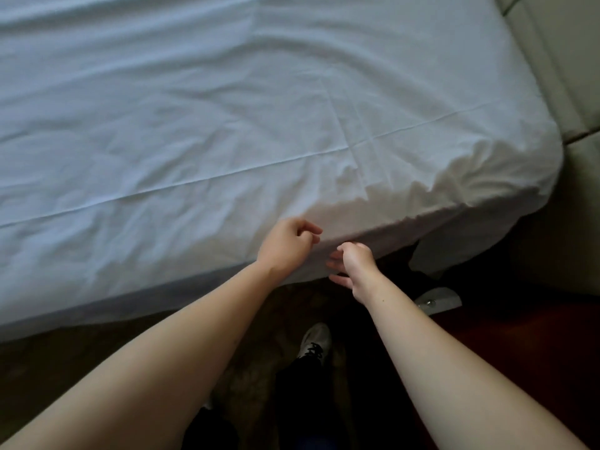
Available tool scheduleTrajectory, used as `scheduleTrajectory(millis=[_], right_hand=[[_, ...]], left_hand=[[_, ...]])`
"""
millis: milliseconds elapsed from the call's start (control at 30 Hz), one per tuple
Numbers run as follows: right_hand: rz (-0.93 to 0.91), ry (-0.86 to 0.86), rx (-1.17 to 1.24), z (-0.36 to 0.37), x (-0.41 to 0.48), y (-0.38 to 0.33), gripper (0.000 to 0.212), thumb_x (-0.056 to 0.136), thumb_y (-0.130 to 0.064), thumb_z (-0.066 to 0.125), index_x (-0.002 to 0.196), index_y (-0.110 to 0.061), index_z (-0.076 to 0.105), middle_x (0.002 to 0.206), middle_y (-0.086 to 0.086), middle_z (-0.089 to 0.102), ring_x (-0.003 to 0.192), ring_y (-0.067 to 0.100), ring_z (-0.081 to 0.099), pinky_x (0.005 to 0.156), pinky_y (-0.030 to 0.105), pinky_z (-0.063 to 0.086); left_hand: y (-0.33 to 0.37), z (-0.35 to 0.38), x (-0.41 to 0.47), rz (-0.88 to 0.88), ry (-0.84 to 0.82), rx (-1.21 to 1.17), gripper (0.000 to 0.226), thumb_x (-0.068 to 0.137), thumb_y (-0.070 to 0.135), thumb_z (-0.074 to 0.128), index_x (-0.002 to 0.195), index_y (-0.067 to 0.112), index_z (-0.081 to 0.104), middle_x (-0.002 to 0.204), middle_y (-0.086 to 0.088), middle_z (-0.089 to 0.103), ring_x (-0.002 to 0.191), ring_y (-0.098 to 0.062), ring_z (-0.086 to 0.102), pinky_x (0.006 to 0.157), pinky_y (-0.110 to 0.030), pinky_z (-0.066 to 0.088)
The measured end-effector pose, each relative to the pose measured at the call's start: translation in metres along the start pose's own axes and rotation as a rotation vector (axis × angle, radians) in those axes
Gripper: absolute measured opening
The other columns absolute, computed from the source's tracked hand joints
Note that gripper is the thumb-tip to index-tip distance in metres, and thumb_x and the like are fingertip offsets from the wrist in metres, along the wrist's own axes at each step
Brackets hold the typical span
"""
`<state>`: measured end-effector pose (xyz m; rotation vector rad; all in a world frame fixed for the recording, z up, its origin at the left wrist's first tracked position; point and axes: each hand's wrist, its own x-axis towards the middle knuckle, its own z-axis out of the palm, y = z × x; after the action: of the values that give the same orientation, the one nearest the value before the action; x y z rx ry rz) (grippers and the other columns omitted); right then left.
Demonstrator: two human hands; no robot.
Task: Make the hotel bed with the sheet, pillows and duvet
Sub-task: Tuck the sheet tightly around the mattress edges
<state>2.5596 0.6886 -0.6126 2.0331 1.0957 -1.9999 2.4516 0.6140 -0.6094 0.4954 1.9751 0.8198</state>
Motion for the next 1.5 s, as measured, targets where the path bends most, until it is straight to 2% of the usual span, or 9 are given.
scheduleTrajectory(millis=[100, 267, 567, 800, 1067, 1233, 1333, 1400, 1500], right_hand=[[0.029, -0.057, -0.051, 0.041, -0.017, 0.012, 0.03, 0.1, -0.013, 0.036, 0.126, -0.01, 0.049, 0.114, 0.009, 0.062, 0.102, 0.025, 0.063, 0.084, 0.043, 0.051], [0.011, -0.108, -0.143, 0.119, -0.054, 0.047, 0.033, 0.101, -0.013, 0.032, 0.131, -0.009, 0.046, 0.117, 0.01, 0.061, 0.098, 0.023, 0.062, 0.096, 0.047, 0.049], [-0.008, -0.206, -0.254, 0.294, -0.133, 0.137, 0.036, 0.102, -0.012, 0.033, 0.136, -0.006, 0.044, 0.131, 0.014, 0.058, 0.114, 0.027, 0.06, 0.099, 0.046, 0.049], [-0.021, -0.288, -0.285, 0.417, -0.169, 0.194, 0.038, 0.101, -0.013, 0.034, 0.137, -0.005, 0.043, 0.128, 0.013, 0.06, 0.11, 0.026, 0.061, 0.088, 0.04, 0.052], [-0.014, -0.22, -0.159, 0.463, -0.142, 0.226, 0.043, 0.102, -0.01, 0.031, 0.145, -0.007, 0.033, 0.135, 0.013, 0.056, 0.115, 0.028, 0.059, 0.093, 0.043, 0.049], [-0.004, -0.182, -0.106, 0.476, -0.094, 0.232, 0.043, 0.101, -0.011, 0.027, 0.141, -0.006, 0.042, 0.135, 0.008, 0.056, 0.104, 0.024, 0.058, 0.085, 0.041, 0.045], [0.012, -0.185, -0.075, 0.482, -0.07, 0.235, 0.042, 0.103, -0.014, 0.025, 0.139, -0.006, 0.044, 0.139, 0.007, 0.053, 0.119, 0.025, 0.056, 0.09, 0.04, 0.043], [0.027, -0.187, -0.026, 0.485, -0.058, 0.235, 0.042, 0.104, -0.017, 0.023, 0.141, -0.007, 0.042, 0.142, 0.007, 0.05, 0.127, 0.025, 0.051, 0.096, 0.041, 0.041], [0.088, -0.179, 0.075, 0.49, -0.044, 0.235, 0.041, 0.105, -0.019, 0.024, 0.142, -0.01, 0.04, 0.142, 0.009, 0.05, 0.129, 0.027, 0.05, 0.094, 0.04, 0.041]], left_hand=[[-0.032, -0.035, -0.02, -0.028, 0.017, -0.014, 0.032, 0.083, 0.009, 0.041, 0.088, 0.029, 0.065, 0.086, 0.007, 0.072, 0.089, -0.013, 0.067, 0.09, -0.04, 0.053], [-0.096, -0.101, -0.065, -0.057, 0.084, -0.029, 0.03, 0.085, 0.011, 0.042, 0.087, 0.03, 0.065, 0.086, 0.009, 0.07, 0.09, -0.012, 0.066, 0.089, -0.039, 0.054], [-0.231, -0.242, -0.167, -0.142, 0.192, -0.048, 0.027, 0.085, 0.018, 0.043, 0.086, 0.037, 0.063, 0.091, 0.013, 0.07, 0.091, -0.008, 0.066, 0.085, -0.039, 0.055], [-0.332, -0.332, -0.218, -0.266, 0.247, -0.1, 0.024, 0.088, 0.017, 0.046, 0.093, 0.032, 0.065, 0.098, 0.007, 0.07, 0.091, -0.013, 0.065, 0.086, -0.039, 0.054], [-0.419, -0.351, -0.201, -0.395, 0.211, -0.244, 0.044, 0.093, 0.015, 0.042, 0.136, 0.015, 0.052, 0.13, -0.005, 0.06, 0.116, -0.022, 0.057, 0.101, -0.045, 0.047], [-0.441, -0.331, -0.152, -0.478, 0.292, -0.448, 0.039, 0.094, 0.014, 0.044, 0.131, 0.008, 0.054, 0.125, -0.014, 0.061, 0.111, -0.029, 0.059, 0.098, -0.04, 0.048], [-0.447, -0.325, -0.125, -0.516, 0.352, -0.559, 0.036, 0.096, 0.012, 0.044, 0.129, 0.006, 0.055, 0.129, -0.018, 0.057, 0.116, -0.033, 0.057, 0.098, -0.041, 0.049], [-0.447, -0.323, -0.112, -0.567, 0.423, -0.656, 0.035, 0.098, 0.014, 0.041, 0.13, 0.007, 0.053, 0.126, -0.016, 0.057, 0.104, -0.03, 0.06, 0.089, -0.039, 0.054], [-0.444, -0.326, -0.098, -0.645, 0.507, -0.868, 0.034, 0.099, 0.014, 0.034, 0.129, 0.009, 0.051, 0.108, -0.008, 0.059, 0.075, -0.016, 0.059, 0.049, -0.023, 0.049]])
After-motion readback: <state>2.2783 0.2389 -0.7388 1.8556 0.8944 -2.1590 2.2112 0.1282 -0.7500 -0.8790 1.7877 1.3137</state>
